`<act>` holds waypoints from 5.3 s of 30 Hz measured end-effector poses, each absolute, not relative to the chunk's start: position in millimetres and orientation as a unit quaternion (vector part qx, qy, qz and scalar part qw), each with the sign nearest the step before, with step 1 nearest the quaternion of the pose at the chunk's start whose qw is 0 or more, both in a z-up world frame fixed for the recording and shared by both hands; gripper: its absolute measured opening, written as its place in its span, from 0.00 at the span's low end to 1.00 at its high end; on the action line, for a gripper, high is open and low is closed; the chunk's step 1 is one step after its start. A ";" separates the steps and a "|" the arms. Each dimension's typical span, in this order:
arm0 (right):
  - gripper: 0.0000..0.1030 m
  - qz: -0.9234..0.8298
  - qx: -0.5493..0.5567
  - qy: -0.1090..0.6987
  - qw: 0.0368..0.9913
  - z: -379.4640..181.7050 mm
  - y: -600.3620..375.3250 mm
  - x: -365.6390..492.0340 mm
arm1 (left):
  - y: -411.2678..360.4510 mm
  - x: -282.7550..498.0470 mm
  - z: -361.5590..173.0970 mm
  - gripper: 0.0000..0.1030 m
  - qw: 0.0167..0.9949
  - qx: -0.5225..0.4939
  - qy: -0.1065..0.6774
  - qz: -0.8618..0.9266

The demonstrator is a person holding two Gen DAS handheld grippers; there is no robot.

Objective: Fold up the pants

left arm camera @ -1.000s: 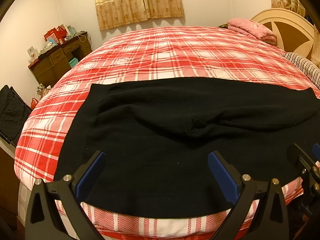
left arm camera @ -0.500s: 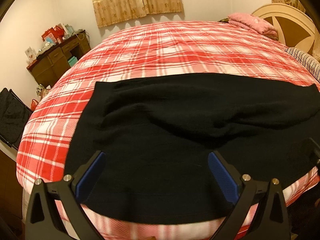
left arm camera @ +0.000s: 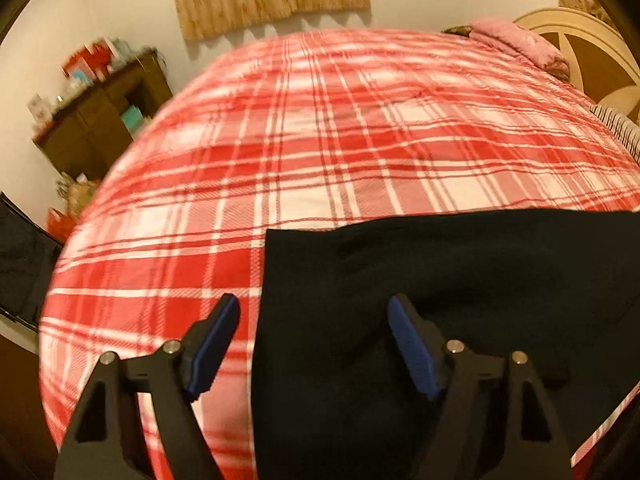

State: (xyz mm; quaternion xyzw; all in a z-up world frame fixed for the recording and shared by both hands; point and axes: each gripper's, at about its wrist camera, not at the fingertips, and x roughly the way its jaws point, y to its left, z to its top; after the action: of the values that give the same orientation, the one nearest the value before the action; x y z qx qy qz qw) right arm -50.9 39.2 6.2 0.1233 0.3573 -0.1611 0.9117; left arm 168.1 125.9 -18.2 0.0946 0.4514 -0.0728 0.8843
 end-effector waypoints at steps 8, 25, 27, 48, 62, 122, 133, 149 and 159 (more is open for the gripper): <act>0.99 -0.147 0.119 0.368 0.910 2.0 38.3 -32.7 | 137.9 211.9 -40.8 0.64 0.865 0.043 0.492 -0.087; 0.75 -0.055 0.073 0.426 0.900 -5.1 -42.1 94.0 | 131.9 218.8 -45.6 0.27 0.865 0.043 0.486 -0.114; 0.75 -0.040 0.057 0.447 0.892 -16.6 -51.8 119.1 | 131.0 218.7 -46.0 0.27 0.866 0.045 0.485 -0.115; 0.00 0.018 -0.089 0.428 0.899 29.1 -28.8 140.8 | 130.6 213.6 -26.0 0.28 0.883 0.039 0.454 -0.112; 0.01 0.028 -0.004 0.384 0.923 61.0 -26.0 105.2 | 128.7 173.7 18.1 0.28 0.914 0.024 0.386 -0.120; 0.03 0.070 0.343 0.304 0.886 40.1 -65.7 -19.3 | 162.8 37.8 30.9 0.31 0.956 -0.025 0.271 -0.114; 0.03 0.048 0.292 0.341 0.892 -12.6 -32.0 -90.3 | 180.5 6.0 -14.3 0.35 0.945 -0.020 0.313 -0.093; 0.03 0.030 0.282 0.400 0.871 -61.9 -16.4 -114.4 | 214.4 2.2 -54.3 0.35 0.929 -0.034 0.366 -0.051; 0.03 0.039 0.264 0.427 0.864 -70.6 -4.0 -112.1 | 248.8 -17.7 -26.2 0.47 0.936 -0.017 0.351 0.021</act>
State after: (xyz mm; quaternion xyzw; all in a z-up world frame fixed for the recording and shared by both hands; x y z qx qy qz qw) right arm -112.1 -4.0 -70.6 0.2642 0.4274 0.0389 0.8637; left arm -17.7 248.8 -26.2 -0.0170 0.3506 0.0215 0.9361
